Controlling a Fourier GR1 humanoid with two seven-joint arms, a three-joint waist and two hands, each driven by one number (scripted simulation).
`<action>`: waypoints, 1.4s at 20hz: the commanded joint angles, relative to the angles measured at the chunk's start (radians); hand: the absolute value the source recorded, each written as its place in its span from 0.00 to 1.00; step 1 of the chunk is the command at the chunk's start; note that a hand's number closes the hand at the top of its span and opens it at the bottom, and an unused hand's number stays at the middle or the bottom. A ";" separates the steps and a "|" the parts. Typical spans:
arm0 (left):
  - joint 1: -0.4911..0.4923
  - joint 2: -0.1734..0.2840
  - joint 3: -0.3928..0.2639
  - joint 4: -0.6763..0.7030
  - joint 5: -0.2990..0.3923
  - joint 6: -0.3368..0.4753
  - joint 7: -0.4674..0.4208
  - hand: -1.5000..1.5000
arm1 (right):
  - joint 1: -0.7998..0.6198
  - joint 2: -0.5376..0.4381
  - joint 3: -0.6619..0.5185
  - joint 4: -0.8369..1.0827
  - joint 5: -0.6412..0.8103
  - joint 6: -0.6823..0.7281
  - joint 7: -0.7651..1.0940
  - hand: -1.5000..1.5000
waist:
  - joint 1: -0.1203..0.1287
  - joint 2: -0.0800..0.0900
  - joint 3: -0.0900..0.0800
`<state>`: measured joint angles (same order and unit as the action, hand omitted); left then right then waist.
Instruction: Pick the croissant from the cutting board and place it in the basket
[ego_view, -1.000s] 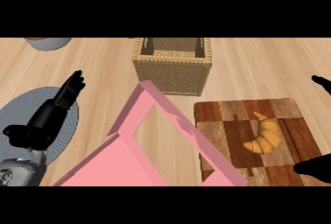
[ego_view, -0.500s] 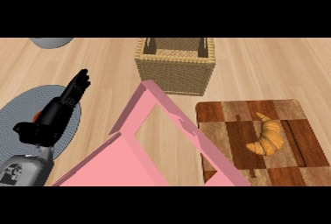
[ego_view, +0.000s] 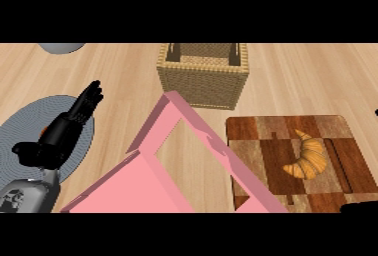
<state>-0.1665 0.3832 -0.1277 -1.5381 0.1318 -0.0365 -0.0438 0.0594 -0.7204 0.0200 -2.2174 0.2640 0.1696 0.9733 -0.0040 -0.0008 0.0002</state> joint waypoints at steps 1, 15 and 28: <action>-0.005 0.007 0.030 0.006 0.001 -0.035 0.008 0.50 | 0.050 0.128 0.112 0.054 0.200 -0.087 -0.066 0.00 | 0.004 0.001 0.000; -0.009 -0.075 0.092 -0.056 -0.059 -0.080 0.083 0.50 | 0.034 0.284 0.044 0.199 0.352 -0.056 -0.265 0.00 | 0.003 0.000 0.000; -0.017 -0.117 0.137 -0.032 -0.122 -0.126 0.069 0.50 | 0.061 0.382 0.055 0.198 0.464 0.024 -0.278 0.00 | 0.001 0.000 0.000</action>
<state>-0.1736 0.2650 -0.0162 -1.5889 0.0109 -0.1357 0.0267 0.0728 -0.3665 0.0559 -2.0004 0.6726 0.1849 0.6977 -0.0012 -0.0004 -0.0001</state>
